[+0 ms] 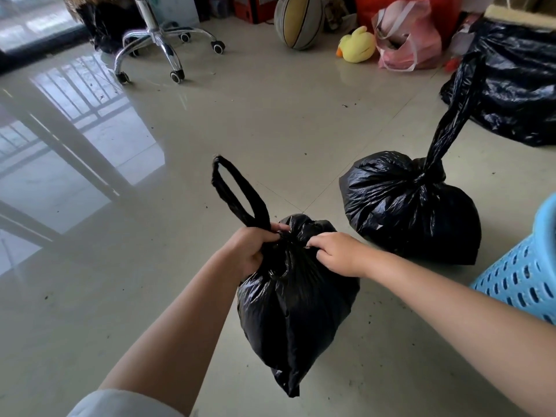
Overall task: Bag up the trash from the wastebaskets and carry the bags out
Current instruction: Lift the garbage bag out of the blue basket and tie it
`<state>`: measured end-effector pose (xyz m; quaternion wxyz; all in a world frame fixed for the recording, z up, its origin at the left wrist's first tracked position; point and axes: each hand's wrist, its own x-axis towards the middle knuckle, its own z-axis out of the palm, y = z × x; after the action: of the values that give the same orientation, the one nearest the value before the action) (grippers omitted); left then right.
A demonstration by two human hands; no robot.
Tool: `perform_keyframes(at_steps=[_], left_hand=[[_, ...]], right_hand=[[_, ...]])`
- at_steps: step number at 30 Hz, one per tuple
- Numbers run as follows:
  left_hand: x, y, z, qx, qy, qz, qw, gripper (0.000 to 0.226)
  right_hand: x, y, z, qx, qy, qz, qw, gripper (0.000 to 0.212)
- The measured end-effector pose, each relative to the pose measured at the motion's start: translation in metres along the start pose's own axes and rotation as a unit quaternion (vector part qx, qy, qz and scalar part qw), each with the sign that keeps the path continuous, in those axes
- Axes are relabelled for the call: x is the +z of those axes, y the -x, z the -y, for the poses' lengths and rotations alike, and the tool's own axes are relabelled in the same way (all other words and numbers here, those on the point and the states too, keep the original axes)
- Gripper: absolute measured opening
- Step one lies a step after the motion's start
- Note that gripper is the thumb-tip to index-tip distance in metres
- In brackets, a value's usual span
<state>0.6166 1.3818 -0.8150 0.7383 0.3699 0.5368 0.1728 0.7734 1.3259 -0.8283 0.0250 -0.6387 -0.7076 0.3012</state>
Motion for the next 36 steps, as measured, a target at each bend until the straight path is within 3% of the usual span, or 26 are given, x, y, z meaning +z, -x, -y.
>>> perform_keyframes(at_steps=[4, 10, 15, 20, 23, 25, 27, 29, 30, 33, 36], left_hand=[[0.0, -0.004, 0.005, 0.0, 0.088, 0.001, 0.996, 0.038], [0.013, -0.006, 0.018, 0.048, 0.129, -0.019, 0.99, 0.036], [0.015, -0.006, 0.026, 0.134, 0.05, -0.05, 0.988, 0.03], [0.008, -0.001, 0.03, 0.148, -0.017, -0.039, 0.988, 0.031], [0.002, -0.002, 0.041, 0.214, -0.153, -0.149, 0.953, 0.02], [0.0, -0.003, 0.047, 0.259, -0.21, -0.195, 0.922, 0.021], [0.001, 0.002, 0.044, 0.255, -0.21, -0.162, 0.93, 0.017], [-0.001, -0.002, 0.044, 0.255, -0.25, -0.148, 0.922, 0.04], [-0.002, -0.003, 0.045, 0.268, -0.254, -0.15, 0.917, 0.042], [0.002, -0.001, 0.047, 0.291, -0.21, -0.157, 0.92, 0.01], [-0.007, -0.008, 0.044, 0.292, -0.223, -0.13, 0.921, 0.032]], right_hand=[[-0.001, -0.001, 0.001, 0.005, -0.01, -0.005, 1.0, 0.039], [0.0, 0.001, 0.003, 0.025, -0.017, 0.014, 0.999, 0.034], [-0.001, 0.0, 0.01, 0.017, -0.017, 0.026, 0.999, 0.031], [-0.001, 0.006, 0.009, -0.016, -0.021, 0.075, 0.997, 0.025], [-0.008, 0.005, 0.003, -0.008, -0.028, 0.103, 0.994, 0.025], [-0.013, 0.001, 0.001, 0.01, -0.045, 0.051, 0.998, 0.031], [-0.016, -0.006, -0.001, 0.017, -0.055, -0.028, 0.998, 0.026], [-0.019, -0.011, 0.003, 0.021, -0.087, -0.059, 0.994, 0.031], [-0.019, -0.014, 0.005, 0.017, -0.115, -0.043, 0.992, 0.037], [-0.018, -0.022, 0.012, 0.009, -0.135, 0.059, 0.989, 0.045], [-0.014, -0.024, 0.013, -0.003, -0.145, 0.06, 0.988, 0.039]])
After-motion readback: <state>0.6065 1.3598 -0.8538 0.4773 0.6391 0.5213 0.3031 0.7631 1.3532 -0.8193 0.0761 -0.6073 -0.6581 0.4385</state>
